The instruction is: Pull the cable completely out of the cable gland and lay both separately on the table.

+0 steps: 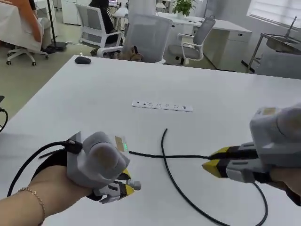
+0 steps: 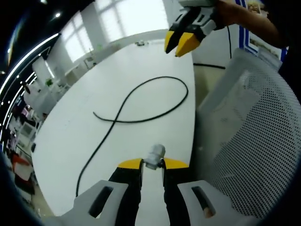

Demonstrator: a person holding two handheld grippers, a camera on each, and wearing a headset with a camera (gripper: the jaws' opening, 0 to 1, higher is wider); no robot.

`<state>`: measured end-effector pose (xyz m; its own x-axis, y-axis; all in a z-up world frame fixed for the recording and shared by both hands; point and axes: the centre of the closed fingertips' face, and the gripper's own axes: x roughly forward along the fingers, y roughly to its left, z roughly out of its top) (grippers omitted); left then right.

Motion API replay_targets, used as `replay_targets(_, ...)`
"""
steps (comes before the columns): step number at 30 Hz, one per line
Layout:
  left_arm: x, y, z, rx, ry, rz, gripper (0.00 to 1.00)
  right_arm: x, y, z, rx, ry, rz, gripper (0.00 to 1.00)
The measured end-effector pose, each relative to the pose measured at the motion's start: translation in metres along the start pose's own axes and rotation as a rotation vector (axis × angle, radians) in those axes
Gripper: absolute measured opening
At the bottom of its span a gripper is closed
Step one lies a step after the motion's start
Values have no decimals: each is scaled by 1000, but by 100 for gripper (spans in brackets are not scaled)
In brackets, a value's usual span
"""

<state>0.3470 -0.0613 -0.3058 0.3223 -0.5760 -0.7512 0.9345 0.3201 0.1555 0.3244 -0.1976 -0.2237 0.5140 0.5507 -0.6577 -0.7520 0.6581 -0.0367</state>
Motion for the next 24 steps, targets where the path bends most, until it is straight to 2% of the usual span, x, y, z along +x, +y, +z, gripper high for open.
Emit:
replay_targets(1, 6, -3, -7, -14, 26, -36, 17, -2, 4, -3, 15, -5, 7, 14)
replay_targets(2, 13, -5, -19, -54, 79, -75, 17, -5, 9, -5, 46, -17, 10, 14)
replay_targets(4, 27, -1, -28, -59, 92, -81, 17, -9, 15, -8, 51, -20, 8, 14)
replay_targets(5, 31, -4, -35, -81, 116, -104, 17, -11, 18, -9, 51, -17, 7, 13)
replay_targets(6, 38, -3, -37, -87, 110, -107, 17, -14, 20, -11, 49, -16, 3, 13)
replay_targets(10, 51, -6, -52, -137, 143, -148, 17, -16, 21, -9, 84, -38, -4, 13)
replay_targets(13, 59, -5, -62, -168, 165, -162, 17, -15, 22, -9, 76, -29, -7, 13)
replay_targets(18, 64, -4, -69, -191, 162, -178, 18, -16, 25, -5, 82, -47, -7, 13)
replay_targets(19, 65, -8, -63, -212, 118, -202, 18, -16, 25, -5, 83, -47, -8, 13)
replay_targets(20, 66, -8, -61, -231, 94, -208, 18, -16, 26, -5, 84, -50, -6, 13)
replay_targets(22, 64, -4, -62, -227, 104, -200, 18, -14, 29, -4, 91, -63, 10, 14)
replay_targets(24, 60, 0, -57, -222, 99, -192, 19, -13, 31, -6, 89, -53, 15, 14)
